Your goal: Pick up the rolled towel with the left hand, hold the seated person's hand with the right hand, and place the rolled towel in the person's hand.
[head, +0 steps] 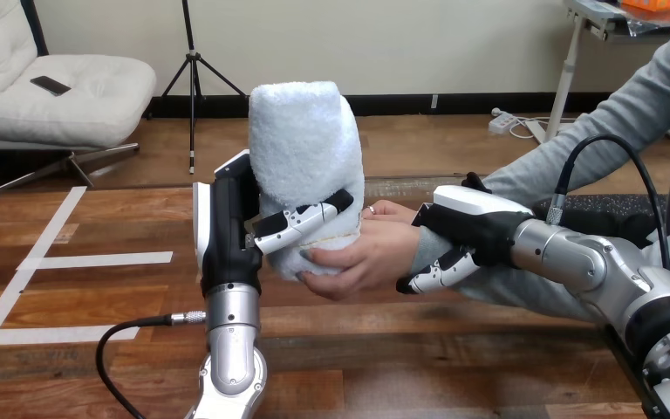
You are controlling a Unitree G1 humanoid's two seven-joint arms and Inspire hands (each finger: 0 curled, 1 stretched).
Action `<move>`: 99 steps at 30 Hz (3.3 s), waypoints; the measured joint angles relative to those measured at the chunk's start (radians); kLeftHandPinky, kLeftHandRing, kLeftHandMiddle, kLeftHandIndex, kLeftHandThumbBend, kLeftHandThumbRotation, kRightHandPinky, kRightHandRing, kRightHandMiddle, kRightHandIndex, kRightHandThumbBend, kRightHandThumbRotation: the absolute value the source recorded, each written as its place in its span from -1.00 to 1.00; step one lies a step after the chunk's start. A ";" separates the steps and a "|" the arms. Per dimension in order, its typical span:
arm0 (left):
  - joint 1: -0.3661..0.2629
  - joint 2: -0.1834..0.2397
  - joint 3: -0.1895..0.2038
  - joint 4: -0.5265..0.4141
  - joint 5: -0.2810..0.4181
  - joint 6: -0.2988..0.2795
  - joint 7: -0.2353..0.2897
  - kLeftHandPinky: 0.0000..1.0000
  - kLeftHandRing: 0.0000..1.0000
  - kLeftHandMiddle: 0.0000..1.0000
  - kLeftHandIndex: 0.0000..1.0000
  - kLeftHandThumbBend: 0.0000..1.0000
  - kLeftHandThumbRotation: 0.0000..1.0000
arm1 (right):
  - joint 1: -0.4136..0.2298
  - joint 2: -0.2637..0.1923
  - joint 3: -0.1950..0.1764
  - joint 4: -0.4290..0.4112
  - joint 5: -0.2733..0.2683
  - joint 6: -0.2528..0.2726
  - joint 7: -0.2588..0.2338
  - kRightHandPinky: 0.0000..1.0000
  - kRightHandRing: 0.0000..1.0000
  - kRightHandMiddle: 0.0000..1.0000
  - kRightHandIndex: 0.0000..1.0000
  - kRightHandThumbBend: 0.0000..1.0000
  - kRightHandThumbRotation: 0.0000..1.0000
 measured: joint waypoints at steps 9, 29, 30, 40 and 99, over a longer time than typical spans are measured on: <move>0.000 -0.004 0.000 0.000 0.000 0.000 -0.001 -0.38 -0.31 -0.20 -0.17 0.13 -1.00 | 0.000 -0.002 0.000 0.000 0.001 0.000 0.000 -0.54 -0.46 -0.38 -0.36 0.08 -0.34; 0.000 -0.007 0.000 0.000 -0.005 0.000 -0.007 -0.38 -0.31 -0.21 -0.18 0.14 -1.00 | -0.001 -0.002 -0.001 0.000 0.002 0.000 0.000 -0.54 -0.46 -0.38 -0.35 0.08 -0.32; 0.000 -0.007 0.000 0.000 -0.005 0.000 -0.008 -0.38 -0.32 -0.21 -0.18 0.14 -1.00 | -0.001 -0.002 -0.001 0.000 0.002 0.000 0.000 -0.54 -0.46 -0.38 -0.35 0.08 -0.31; 0.000 -0.007 0.000 0.000 -0.015 0.000 -0.018 -0.37 -0.30 -0.19 -0.17 0.14 -1.00 | -0.002 -0.002 -0.001 0.000 0.002 0.000 0.000 -0.53 -0.45 -0.36 -0.33 0.08 -0.30; 0.098 0.001 -0.003 -0.208 -0.146 0.078 -0.340 0.85 0.90 0.90 0.84 1.00 0.96 | -0.036 -0.007 -0.009 0.000 0.019 -0.002 -0.004 -0.45 -0.37 -0.28 -0.28 0.46 -0.01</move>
